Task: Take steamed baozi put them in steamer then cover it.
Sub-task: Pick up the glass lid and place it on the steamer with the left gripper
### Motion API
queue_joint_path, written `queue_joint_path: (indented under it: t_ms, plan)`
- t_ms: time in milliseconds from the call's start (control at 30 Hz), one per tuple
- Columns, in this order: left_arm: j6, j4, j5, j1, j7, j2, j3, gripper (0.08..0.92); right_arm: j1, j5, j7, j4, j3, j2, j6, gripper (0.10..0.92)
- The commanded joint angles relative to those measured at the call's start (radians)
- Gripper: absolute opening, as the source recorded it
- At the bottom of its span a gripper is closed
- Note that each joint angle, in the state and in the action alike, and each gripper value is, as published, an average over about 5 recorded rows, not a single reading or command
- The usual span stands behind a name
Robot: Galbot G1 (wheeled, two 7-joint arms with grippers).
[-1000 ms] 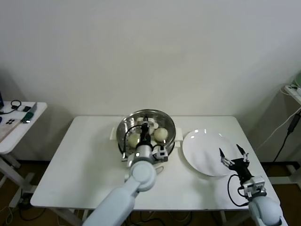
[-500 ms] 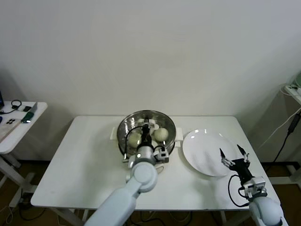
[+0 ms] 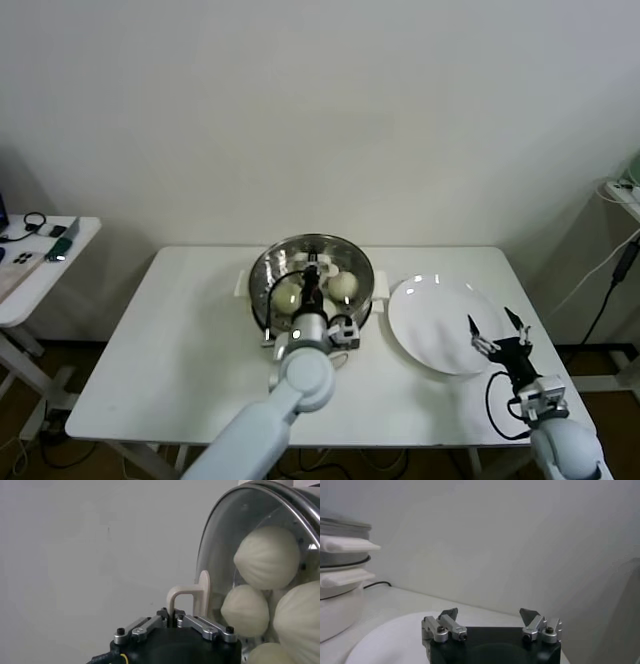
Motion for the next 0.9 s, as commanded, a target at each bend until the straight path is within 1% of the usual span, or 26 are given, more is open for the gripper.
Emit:
queue_joint_path:
  t_ms: [33, 333, 667, 767, 900]
  plan:
    - [0.049, 0.009, 0.004, 0.003, -0.02, 0.003, 0.003, 0.146, 0.0, 0.0, -0.002, -0.001, 0.002, 0.003, 0.002, 0.823]
    - [0.049, 0.014, -0.009, 0.002, -0.033, 0.014, 0.002, 0.146, -0.002, 0.001, -0.007, -0.001, 0.011, 0.003, 0.003, 0.823]
    - [0.049, -0.005, -0.018, 0.011, -0.018, 0.024, -0.004, 0.152, 0.001, 0.003, -0.022, -0.002, 0.015, 0.001, -0.002, 0.823]
    - [0.049, -0.019, -0.028, 0.011, -0.019, 0.028, -0.004, 0.207, 0.003, 0.027, -0.017, 0.0, 0.017, 0.001, -0.013, 0.823]
    - [0.049, -0.062, -0.046, 0.011, -0.021, 0.044, -0.001, 0.327, 0.003, 0.056, -0.015, 0.003, 0.023, -0.001, -0.026, 0.823]
